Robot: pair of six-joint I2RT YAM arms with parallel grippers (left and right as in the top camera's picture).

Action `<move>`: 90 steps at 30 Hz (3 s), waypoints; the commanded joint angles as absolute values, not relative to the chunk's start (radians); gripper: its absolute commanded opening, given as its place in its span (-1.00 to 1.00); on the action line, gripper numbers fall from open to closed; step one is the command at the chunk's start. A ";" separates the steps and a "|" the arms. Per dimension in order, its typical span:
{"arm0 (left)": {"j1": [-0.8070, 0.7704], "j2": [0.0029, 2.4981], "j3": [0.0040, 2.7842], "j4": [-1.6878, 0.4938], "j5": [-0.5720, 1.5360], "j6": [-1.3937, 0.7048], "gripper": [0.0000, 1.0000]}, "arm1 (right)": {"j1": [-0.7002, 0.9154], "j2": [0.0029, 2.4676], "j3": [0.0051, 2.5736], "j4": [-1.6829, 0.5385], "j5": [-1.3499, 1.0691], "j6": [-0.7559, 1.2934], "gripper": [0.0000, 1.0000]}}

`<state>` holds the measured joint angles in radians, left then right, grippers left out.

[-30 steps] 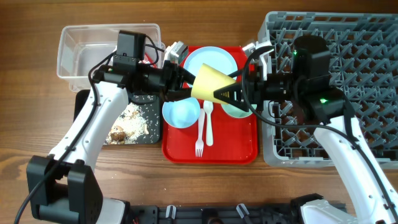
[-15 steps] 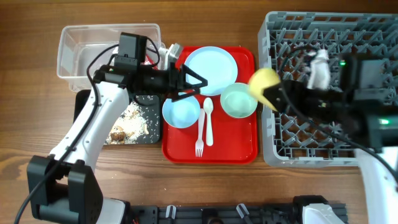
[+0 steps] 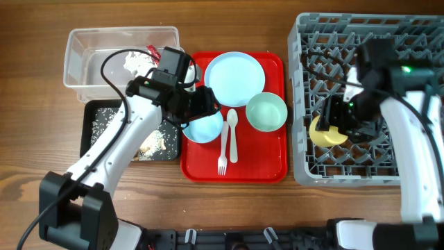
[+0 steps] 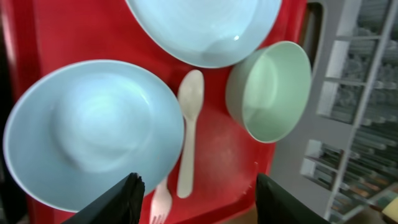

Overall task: Sort waste into correct bins and load items into the dishwasher rack
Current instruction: 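Carry the yellow cup with the right gripper and set it in the rack, then reach the right gripper to the light-blue bowl and grasp its rim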

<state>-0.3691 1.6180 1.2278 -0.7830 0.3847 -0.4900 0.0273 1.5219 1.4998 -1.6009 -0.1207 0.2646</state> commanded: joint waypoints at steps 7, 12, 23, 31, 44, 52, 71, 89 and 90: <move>-0.382 1.606 1.228 -0.783 0.278 -0.471 0.23 | 0.017 1.605 1.489 -1.531 -0.038 0.262 0.25; -0.382 1.606 1.228 -0.783 0.278 -0.471 0.23 | 0.010 1.630 1.457 -1.495 -0.038 0.250 0.25; -0.382 1.606 1.228 -0.787 0.279 -0.471 0.23 | 0.005 1.703 1.347 -1.406 -0.053 0.236 0.51; -0.382 1.606 1.228 -0.787 0.279 -0.471 0.23 | 0.004 1.708 1.409 -1.426 -0.053 0.235 0.99; -0.339 1.557 1.288 -0.829 0.279 -0.471 0.26 | 0.095 1.692 1.828 -1.513 -0.246 0.177 0.80; -0.268 1.417 1.296 -0.869 0.275 -0.471 0.25 | 0.300 1.694 1.741 -1.388 -0.265 0.259 0.69; -0.137 1.337 1.296 -0.972 0.209 -0.513 0.15 | 0.615 1.891 1.480 -0.904 -0.265 0.474 0.29; -0.133 1.337 1.296 -0.997 -0.051 -0.532 1.00 | 0.625 2.053 1.480 -0.783 -0.264 0.500 -0.42; -0.133 1.337 1.296 -0.996 -0.051 -0.532 1.00 | 0.627 2.056 1.480 -0.781 -0.264 0.500 -0.45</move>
